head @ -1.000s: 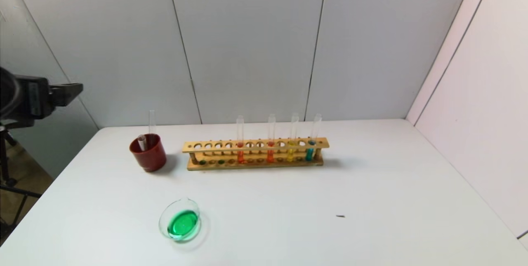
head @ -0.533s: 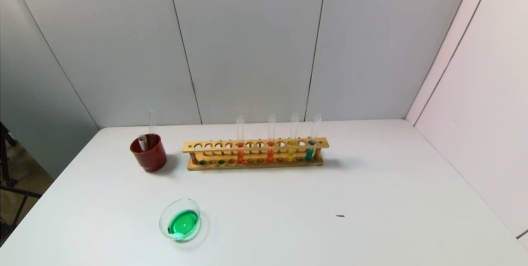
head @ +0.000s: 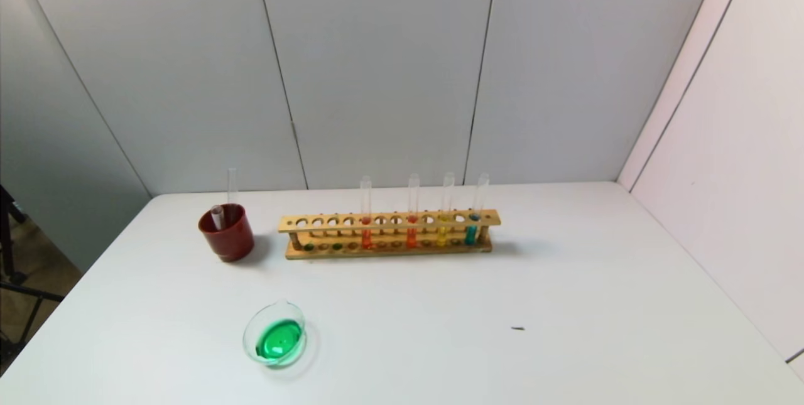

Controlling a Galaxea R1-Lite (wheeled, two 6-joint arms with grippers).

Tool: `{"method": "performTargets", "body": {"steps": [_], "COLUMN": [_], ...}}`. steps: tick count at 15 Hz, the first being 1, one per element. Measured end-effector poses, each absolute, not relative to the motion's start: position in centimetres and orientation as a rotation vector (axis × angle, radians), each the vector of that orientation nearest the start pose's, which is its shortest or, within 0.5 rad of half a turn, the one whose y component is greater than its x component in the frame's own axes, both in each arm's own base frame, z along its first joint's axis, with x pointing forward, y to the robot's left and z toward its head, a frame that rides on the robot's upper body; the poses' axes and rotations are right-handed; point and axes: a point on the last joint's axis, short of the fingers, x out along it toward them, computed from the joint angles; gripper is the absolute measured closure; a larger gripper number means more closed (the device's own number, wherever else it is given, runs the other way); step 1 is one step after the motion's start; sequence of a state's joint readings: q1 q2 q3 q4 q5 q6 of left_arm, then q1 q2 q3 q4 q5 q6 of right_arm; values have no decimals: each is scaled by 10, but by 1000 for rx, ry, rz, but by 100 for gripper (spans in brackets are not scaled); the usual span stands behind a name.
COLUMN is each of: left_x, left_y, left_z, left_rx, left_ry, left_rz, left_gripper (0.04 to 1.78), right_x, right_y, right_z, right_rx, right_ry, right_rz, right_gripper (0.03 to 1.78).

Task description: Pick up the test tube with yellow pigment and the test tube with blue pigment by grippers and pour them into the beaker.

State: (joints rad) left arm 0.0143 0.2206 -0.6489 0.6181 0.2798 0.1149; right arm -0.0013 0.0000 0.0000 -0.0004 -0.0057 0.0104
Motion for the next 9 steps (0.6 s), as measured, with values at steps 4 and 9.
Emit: {"method": "performTargets", "body": {"steps": [4,9], "left_x": [-53,-30], "left_y": [3,0], "left_z": [133,84], "left_rx": [119,92], "left_ry": [168,81], "left_rz": [183,4], "left_gripper": [7,7], "right_x": [-23,-23], "right_y": [0,0], "right_z": [76,76], "right_rx": [10,10], "right_ry": [0,0], "right_rz": [-7,-7], "right_gripper": [11,11]}}
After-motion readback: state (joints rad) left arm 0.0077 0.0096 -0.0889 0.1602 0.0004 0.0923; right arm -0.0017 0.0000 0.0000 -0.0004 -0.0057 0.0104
